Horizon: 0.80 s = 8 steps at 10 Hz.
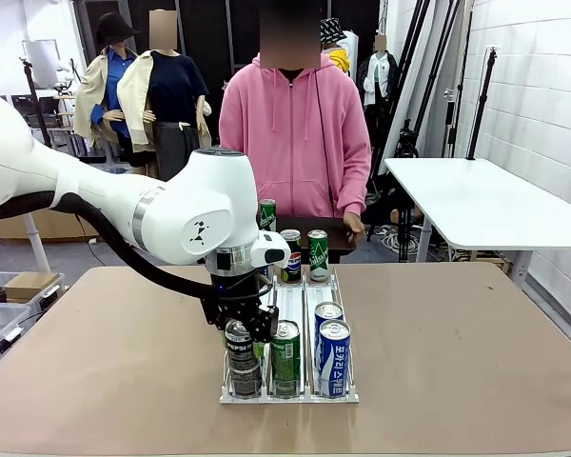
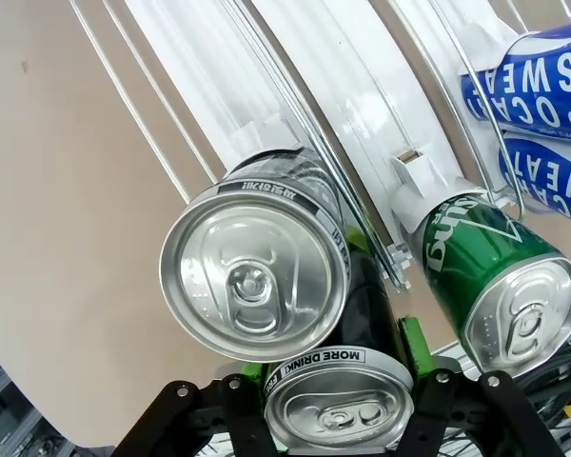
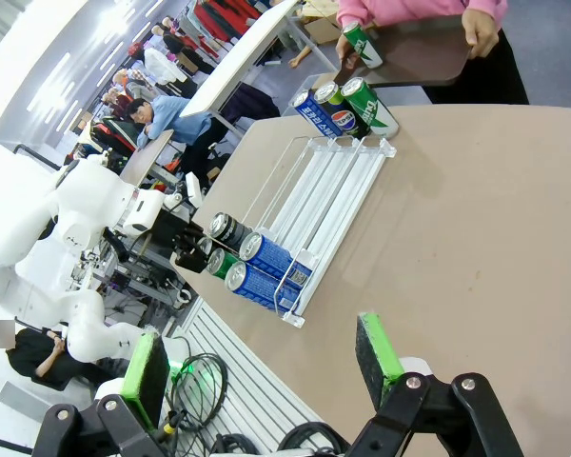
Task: Retrieve and hand over the desired beverage to the person.
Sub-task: Pick up another can of the same type that the person held from the Automatic Can Dispenser.
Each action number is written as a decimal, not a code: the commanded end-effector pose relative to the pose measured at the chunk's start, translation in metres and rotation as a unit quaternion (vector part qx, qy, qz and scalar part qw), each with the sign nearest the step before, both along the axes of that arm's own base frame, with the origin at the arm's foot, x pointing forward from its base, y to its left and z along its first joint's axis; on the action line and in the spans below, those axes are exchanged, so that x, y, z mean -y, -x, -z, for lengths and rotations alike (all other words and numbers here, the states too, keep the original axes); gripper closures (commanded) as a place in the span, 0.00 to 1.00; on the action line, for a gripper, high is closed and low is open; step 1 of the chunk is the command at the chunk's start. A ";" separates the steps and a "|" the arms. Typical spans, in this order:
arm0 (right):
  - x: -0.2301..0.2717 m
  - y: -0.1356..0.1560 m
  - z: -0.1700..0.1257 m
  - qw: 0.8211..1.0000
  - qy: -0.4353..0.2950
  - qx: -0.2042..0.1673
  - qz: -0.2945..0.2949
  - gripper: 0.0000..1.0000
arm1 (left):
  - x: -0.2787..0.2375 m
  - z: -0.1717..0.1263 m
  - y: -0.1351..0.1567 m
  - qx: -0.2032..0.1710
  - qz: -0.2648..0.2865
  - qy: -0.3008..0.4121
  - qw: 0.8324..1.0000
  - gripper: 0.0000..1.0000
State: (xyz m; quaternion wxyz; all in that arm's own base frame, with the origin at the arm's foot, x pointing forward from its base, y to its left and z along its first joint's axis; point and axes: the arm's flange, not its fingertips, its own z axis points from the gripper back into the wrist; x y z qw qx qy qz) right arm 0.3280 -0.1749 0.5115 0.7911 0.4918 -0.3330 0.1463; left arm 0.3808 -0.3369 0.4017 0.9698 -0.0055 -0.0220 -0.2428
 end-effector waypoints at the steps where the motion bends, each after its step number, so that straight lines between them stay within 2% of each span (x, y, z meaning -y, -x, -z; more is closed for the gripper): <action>1: 0.000 -0.002 -0.001 1.000 -0.013 0.009 0.000 0.00 | 0.000 0.000 0.000 0.001 0.000 0.001 1.000 1.00; 8: 0.000 -0.002 -0.001 1.000 -0.013 0.009 0.000 0.00 | 0.000 0.000 0.000 0.001 0.000 0.001 1.000 1.00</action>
